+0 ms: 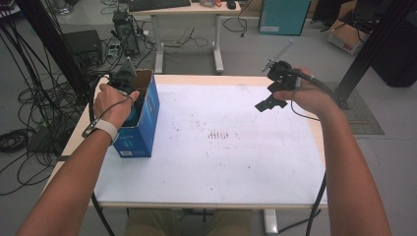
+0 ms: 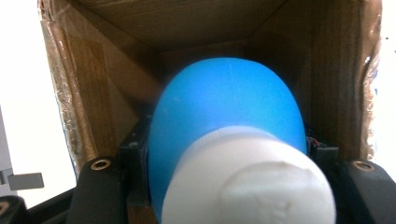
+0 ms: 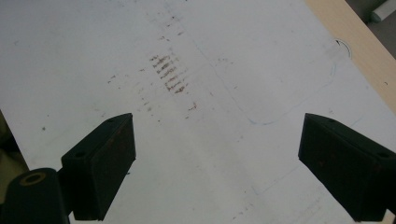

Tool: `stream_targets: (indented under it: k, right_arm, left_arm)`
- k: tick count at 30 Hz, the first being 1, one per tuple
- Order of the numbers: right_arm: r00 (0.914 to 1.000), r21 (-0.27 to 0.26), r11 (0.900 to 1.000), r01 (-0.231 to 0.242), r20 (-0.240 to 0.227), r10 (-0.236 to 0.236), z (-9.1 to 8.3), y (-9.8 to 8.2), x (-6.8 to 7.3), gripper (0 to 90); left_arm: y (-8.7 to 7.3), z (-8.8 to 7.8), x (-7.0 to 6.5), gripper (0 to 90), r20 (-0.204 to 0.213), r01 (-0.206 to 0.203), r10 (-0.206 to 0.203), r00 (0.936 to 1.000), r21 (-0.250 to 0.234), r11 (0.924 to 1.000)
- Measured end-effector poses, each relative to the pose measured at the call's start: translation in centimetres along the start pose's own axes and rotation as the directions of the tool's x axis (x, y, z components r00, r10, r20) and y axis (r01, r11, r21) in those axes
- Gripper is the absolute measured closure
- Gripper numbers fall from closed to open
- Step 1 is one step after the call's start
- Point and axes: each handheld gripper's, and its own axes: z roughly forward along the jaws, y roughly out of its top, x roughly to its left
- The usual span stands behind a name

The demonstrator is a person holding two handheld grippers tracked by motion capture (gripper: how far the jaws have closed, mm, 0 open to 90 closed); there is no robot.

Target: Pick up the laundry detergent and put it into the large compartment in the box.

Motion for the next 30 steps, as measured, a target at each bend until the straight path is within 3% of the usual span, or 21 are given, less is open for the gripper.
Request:
stream_targets:
  k: [30]
  right_arm:
    - [1.0000, -0.006, 1.000, 0.003, 0.001, -0.003, -0.11, 0.10, 0.10, 11.1]
  left_arm:
    - [-0.11, -0.01, -0.13, 37.4, -0.006, -0.002, 0.002, 1.0000, -0.005, 1.0000]
